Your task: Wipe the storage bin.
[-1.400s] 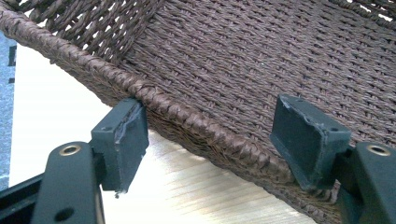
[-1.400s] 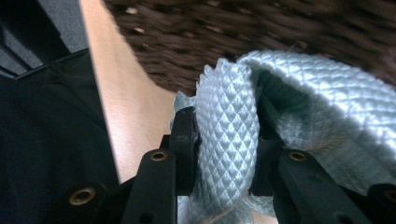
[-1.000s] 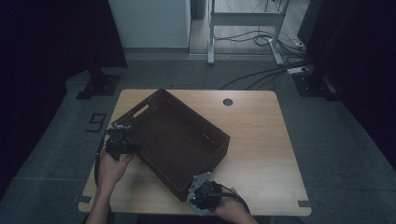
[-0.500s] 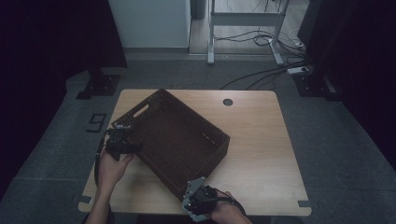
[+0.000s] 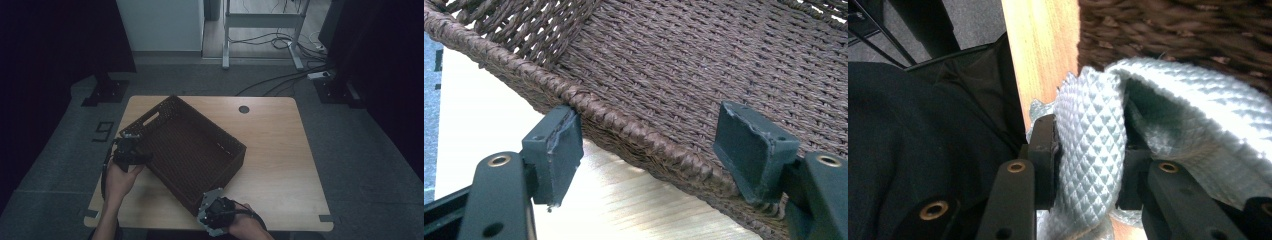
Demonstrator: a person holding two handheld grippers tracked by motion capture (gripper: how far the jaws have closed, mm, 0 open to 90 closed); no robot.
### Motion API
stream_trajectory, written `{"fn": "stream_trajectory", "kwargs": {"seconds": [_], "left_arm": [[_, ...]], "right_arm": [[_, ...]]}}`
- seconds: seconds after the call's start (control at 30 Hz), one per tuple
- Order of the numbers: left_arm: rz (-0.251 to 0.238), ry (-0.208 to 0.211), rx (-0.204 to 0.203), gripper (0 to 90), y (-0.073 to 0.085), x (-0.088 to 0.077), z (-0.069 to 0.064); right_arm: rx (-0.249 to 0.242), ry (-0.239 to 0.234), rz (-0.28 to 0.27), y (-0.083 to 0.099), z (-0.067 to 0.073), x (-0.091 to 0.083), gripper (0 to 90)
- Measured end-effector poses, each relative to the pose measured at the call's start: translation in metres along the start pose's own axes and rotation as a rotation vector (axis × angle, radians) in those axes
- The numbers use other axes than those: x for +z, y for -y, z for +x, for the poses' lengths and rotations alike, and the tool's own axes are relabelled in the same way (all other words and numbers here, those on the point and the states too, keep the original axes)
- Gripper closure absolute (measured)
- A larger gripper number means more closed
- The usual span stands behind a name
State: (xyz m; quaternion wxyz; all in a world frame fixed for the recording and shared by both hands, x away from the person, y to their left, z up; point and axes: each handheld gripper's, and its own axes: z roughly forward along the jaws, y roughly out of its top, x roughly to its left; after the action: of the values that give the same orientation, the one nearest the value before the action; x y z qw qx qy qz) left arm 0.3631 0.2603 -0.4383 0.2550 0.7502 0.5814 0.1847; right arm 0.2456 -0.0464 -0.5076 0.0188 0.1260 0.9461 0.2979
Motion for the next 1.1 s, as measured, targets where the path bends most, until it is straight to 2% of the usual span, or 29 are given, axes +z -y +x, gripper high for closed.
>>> {"fn": "stream_trajectory", "kwargs": {"seconds": [0.6,1.1], "left_arm": [[0.002,0.000,0.003,27.5,0.000,0.000,0.000],[0.001,0.001,0.001,27.5,0.000,0.000,0.000]], "right_arm": [[0.070,0.103,-0.063,0.014,-0.024,-0.054,67.2],[0.166,0.216,-0.104,0.025,-0.060,-0.101,67.2]]}}
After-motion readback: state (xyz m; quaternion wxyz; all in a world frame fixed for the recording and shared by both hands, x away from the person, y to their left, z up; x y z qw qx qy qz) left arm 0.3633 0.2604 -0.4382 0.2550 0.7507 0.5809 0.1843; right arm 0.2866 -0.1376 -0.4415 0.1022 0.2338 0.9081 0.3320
